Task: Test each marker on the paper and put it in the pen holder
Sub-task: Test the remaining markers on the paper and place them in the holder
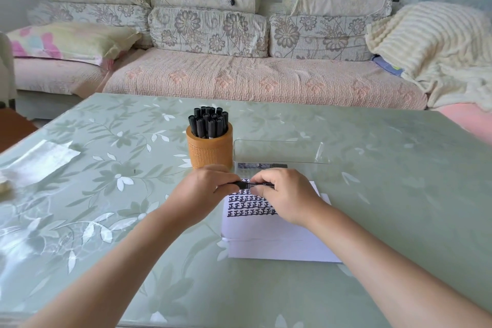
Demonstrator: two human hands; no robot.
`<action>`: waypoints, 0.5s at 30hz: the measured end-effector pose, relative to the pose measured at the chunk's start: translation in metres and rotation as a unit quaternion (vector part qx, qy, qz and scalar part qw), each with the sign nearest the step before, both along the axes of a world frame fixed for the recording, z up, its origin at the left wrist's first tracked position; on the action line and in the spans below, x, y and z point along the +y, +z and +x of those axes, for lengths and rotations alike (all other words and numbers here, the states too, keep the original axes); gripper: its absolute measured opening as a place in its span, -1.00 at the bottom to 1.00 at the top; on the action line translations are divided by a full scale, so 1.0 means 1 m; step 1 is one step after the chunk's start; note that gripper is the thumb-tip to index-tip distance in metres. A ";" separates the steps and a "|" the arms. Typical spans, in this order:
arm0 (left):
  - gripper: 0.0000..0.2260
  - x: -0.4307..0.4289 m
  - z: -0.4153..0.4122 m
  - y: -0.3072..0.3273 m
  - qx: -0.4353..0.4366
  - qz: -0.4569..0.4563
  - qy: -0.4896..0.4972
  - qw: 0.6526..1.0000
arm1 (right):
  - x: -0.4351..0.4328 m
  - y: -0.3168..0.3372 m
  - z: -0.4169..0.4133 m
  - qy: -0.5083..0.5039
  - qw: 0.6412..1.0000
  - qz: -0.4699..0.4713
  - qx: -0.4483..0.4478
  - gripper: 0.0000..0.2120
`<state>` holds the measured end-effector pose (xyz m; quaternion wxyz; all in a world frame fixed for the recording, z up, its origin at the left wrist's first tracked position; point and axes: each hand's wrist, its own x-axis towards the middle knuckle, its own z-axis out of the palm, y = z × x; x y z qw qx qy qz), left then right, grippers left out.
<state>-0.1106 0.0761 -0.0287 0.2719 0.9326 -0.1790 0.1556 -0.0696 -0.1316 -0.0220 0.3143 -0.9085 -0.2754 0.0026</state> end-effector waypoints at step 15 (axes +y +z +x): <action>-0.84 0.040 0.030 0.030 -0.141 -0.125 0.174 0.966 | 0.023 0.006 0.021 -0.035 0.987 0.154 0.008 -0.70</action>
